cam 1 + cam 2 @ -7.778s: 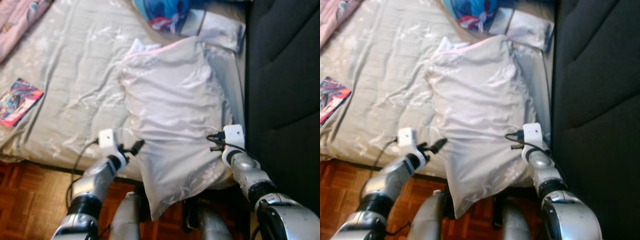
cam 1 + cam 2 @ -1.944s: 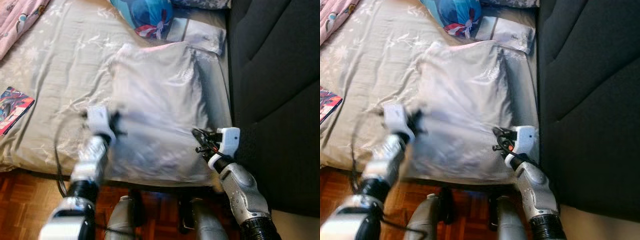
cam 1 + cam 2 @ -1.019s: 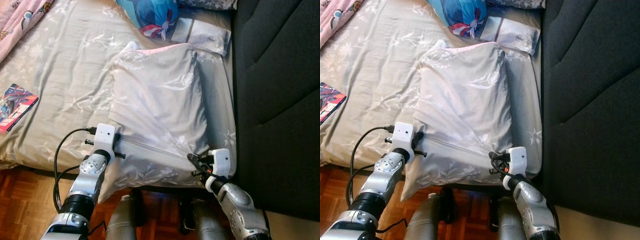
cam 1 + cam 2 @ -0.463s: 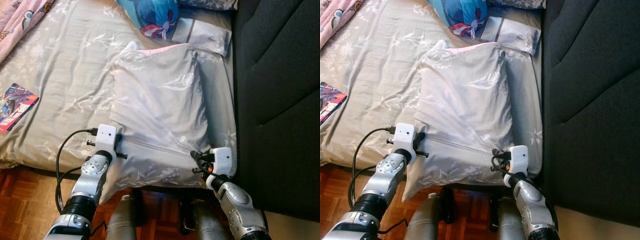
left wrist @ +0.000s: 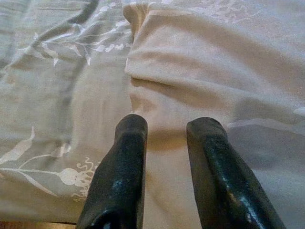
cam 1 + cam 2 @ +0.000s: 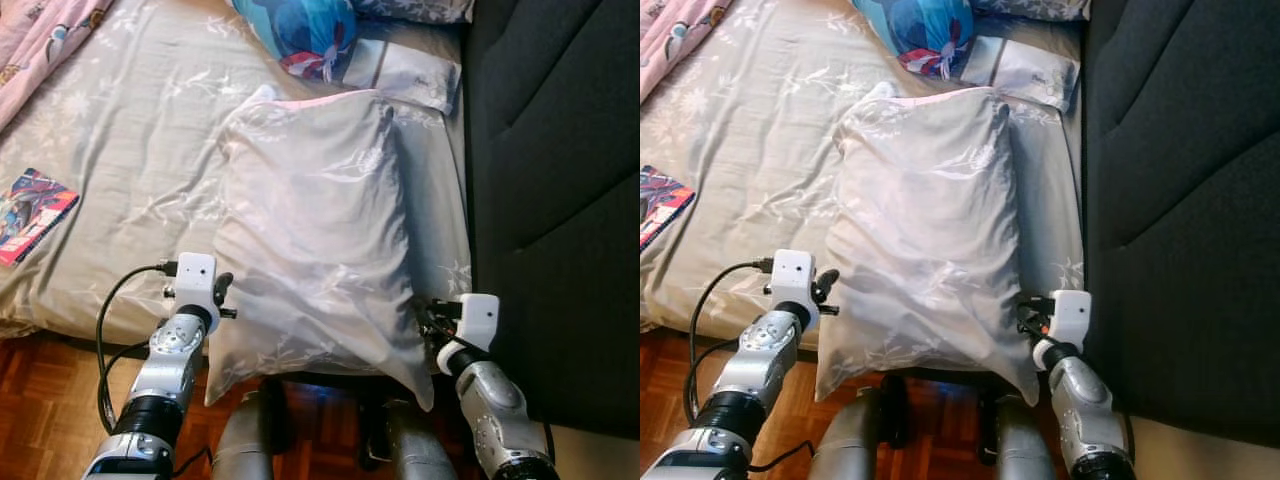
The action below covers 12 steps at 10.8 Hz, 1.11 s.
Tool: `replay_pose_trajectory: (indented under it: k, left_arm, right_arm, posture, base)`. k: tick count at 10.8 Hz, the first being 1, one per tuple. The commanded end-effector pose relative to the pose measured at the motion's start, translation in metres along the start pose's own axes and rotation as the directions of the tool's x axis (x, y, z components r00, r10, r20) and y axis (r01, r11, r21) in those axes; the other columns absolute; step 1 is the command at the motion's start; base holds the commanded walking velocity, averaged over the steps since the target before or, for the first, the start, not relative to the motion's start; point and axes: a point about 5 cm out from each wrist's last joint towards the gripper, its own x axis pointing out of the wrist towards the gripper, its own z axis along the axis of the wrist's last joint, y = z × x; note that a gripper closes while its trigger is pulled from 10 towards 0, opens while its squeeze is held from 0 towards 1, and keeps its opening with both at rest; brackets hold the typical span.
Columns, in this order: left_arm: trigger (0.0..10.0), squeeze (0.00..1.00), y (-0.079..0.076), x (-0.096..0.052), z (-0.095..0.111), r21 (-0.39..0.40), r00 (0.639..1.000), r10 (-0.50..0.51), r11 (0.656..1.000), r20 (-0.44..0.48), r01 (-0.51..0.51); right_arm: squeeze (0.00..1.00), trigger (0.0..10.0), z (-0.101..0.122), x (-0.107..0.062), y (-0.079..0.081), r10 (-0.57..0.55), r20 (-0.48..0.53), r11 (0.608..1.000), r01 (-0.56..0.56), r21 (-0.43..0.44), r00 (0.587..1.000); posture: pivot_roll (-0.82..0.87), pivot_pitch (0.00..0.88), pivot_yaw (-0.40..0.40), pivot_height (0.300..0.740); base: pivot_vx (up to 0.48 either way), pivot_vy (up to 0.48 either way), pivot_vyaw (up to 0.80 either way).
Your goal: Clean up the room
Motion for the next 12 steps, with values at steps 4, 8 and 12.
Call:
replay_pose_trajectory:
  k: [4, 8, 12]
  left_arm:
    - [10.0, 0.0, 0.0, -0.02, 0.006, -0.069, 0.98, 0.063, 0.996, 0.188, -0.051]
    - [10.0, 0.0, -0.016, -0.027, 0.001, -0.082, 0.98, 0.023, 0.997, 0.198, -0.007]
    - [10.0, 0.0, -0.014, -0.025, 0.002, -0.083, 0.981, 0.026, 0.996, 0.192, -0.01]
  right_arm:
    - [0.0, 10.0, 0.001, -0.002, 0.001, -0.002, 0.047, 1.0, 0.001, 0.021, 0.999]
    - [0.0, 10.0, -0.001, -0.002, 0.003, -0.012, 0.059, 1.0, 0.01, 0.025, 0.998]
    - [0.0, 10.0, -0.003, -0.001, 0.001, -0.023, 0.05, 0.999, 0.022, 0.023, 0.998]
  posture:
    - [0.04, 0.335, -0.018, 0.691]
    - [0.05, 0.326, -0.013, 0.74]
    - [0.06, 0.318, -0.008, 0.74]
  base:
    - [0.0, 0.0, 0.0]
    - [0.0, 0.0, 0.0]
    - [0.0, 0.0, 0.0]
